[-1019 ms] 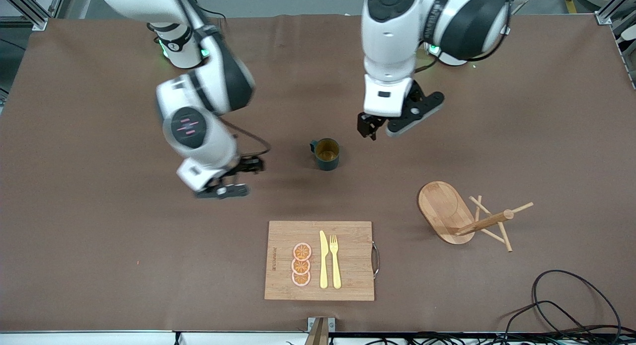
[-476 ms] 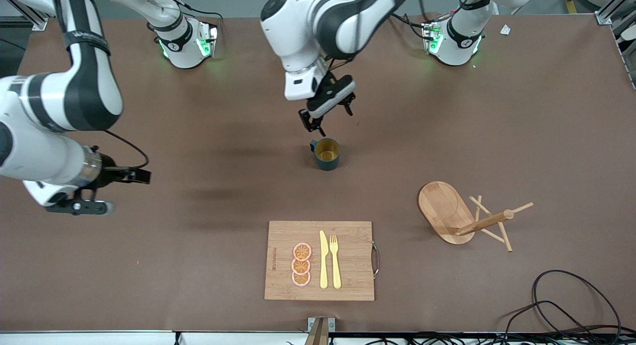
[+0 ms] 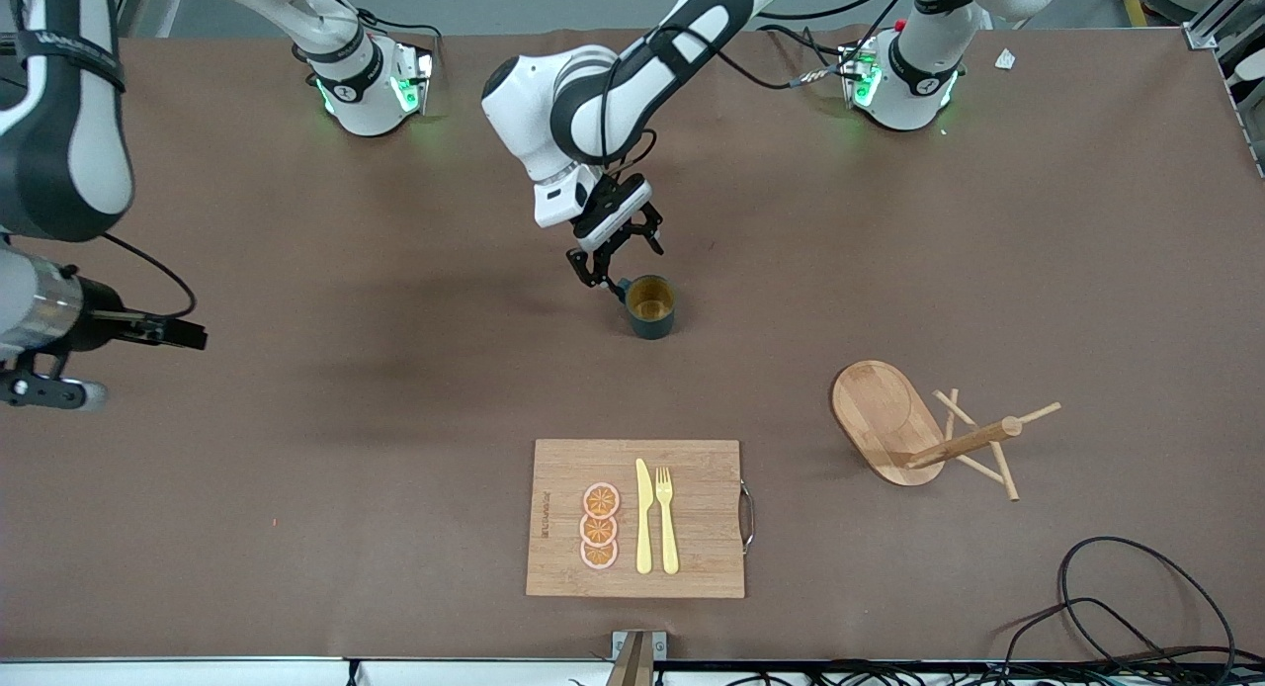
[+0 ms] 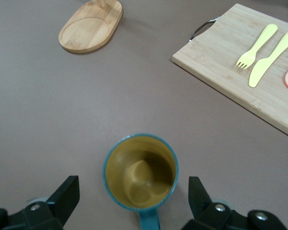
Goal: Pass cup and hang on rack
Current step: 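Grasp the mug rim with the left gripper while the right gripper withdraws, then lift the teal mug with the left gripper and carry it to the rack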
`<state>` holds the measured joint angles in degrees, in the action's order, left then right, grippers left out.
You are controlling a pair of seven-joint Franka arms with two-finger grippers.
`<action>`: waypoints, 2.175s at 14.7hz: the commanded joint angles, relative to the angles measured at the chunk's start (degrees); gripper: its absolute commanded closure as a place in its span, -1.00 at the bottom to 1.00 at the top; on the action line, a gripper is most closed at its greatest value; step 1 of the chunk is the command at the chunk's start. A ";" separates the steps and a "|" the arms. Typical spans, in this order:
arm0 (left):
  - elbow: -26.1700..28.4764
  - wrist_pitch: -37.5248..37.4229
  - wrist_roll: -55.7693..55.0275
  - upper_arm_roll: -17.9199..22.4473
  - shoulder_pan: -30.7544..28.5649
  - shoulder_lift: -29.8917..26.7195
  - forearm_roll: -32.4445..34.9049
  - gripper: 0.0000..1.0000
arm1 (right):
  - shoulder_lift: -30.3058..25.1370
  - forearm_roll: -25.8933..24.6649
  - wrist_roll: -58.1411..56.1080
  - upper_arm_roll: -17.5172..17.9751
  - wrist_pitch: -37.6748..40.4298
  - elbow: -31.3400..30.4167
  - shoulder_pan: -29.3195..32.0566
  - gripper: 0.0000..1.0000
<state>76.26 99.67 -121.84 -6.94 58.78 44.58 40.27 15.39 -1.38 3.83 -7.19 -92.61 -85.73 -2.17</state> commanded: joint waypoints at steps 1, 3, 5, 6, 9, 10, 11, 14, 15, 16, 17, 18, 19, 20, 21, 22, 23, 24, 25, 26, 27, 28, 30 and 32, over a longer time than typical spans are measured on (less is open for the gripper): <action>-3.66 -0.62 -3.22 0.79 1.69 3.32 2.18 -1.00 | -2.29 -0.03 -3.20 1.39 1.55 -0.85 2.52 -1.00; -3.83 0.78 -5.16 1.83 3.09 5.16 2.96 -1.00 | -2.38 0.06 -3.92 1.39 1.65 -0.49 2.79 -1.00; -3.83 2.89 -7.26 3.24 4.50 6.92 3.41 -1.00 | -2.29 -0.03 -4.18 1.56 1.56 0.29 2.61 -1.00; -3.92 3.59 -8.14 3.86 4.94 7.62 3.41 -1.00 | -2.03 -0.12 -4.27 1.56 1.64 1.43 2.61 -1.00; -5.15 4.22 -9.90 4.57 5.47 9.91 3.41 -1.00 | -1.94 -0.29 -4.27 1.56 1.73 1.88 2.44 -1.00; -5.24 4.39 -10.17 4.66 5.56 10.52 3.41 -1.00 | -1.94 -0.47 -4.27 1.65 2.08 1.88 2.35 -1.00; -5.24 4.74 -10.26 4.66 5.56 10.79 3.41 -1.00 | -1.94 -0.73 -4.27 1.65 2.52 1.97 2.26 -1.00; -5.33 5.53 -11.23 5.53 6.34 12.20 3.41 -1.00 | -1.85 -0.30 -4.18 1.74 2.88 3.02 2.09 -1.00; -5.33 5.80 -11.66 5.97 6.52 12.37 3.41 -1.00 | -1.85 -0.12 -3.83 1.74 2.96 3.02 2.09 -1.00; -5.33 5.80 -11.76 6.06 6.70 12.72 3.41 -1.00 | -1.94 -0.12 -3.83 1.91 3.57 3.02 2.00 -1.00; -5.33 5.80 -11.76 6.06 6.87 12.99 3.41 -1.00 | -2.03 -0.12 -3.92 1.91 5.15 3.02 2.00 -1.00; -5.33 5.89 -11.84 6.15 7.05 13.17 3.41 -1.00 | -2.03 -0.03 -4.09 1.91 5.60 3.02 2.17 -1.00; -5.33 5.80 -11.85 6.24 7.66 13.78 3.50 -1.00 | -2.03 -0.03 -4.09 1.91 5.34 3.02 2.09 -1.00; -5.24 5.71 -11.76 7.37 8.45 13.96 3.76 -1.00 | -2.29 -0.03 -4.09 2.00 5.34 3.02 2.09 -1.00; -5.24 5.54 -11.67 8.60 9.76 14.05 3.94 -1.00 | -2.82 -0.03 -4.09 2.00 5.34 3.02 2.00 -1.00; -5.24 5.36 -11.58 9.48 10.65 14.13 3.94 -1.00 | -3.78 0.06 -4.09 2.00 5.60 2.68 2.00 -1.00; -5.24 5.27 -11.58 9.75 11.00 14.48 4.03 -1.00 | -4.74 0.06 -4.09 2.00 5.86 2.32 2.00 -1.00; -5.33 5.18 -11.67 10.19 11.70 15.01 4.11 -1.00 | -5.62 0.06 -4.18 2.00 6.13 1.71 2.00 -1.00; -5.33 5.10 -11.67 10.98 12.49 15.54 4.11 -1.00 | -7.11 0.06 -4.18 2.00 6.04 0.57 2.09 -1.00; -5.33 5.10 -11.67 11.33 12.85 15.71 4.11 -1.00 | -8.43 0.06 -4.18 2.09 6.04 -0.48 2.26 -1.00; -5.24 5.18 -11.76 11.34 12.94 15.72 4.11 -1.00 | -9.75 -0.03 -4.18 2.18 6.04 -1.19 2.35 -1.00; -5.24 5.10 -11.67 11.34 12.94 15.63 4.11 -1.00 | -10.55 0.06 -4.10 2.18 6.30 -1.37 2.26 -1.00; -5.33 5.18 -11.32 11.51 12.85 15.45 4.11 -0.99 | -11.52 0.06 -2.78 3.13 7.70 -1.46 2.35 -1.00; -5.33 5.18 -11.14 11.60 12.85 15.19 4.11 -0.98 | -12.66 0.06 -0.24 4.28 8.50 -1.63 2.88 -1.00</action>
<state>72.07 105.54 -132.92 3.96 71.12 59.50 43.29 5.43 -1.35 1.17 -4.93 -84.21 -84.58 -0.51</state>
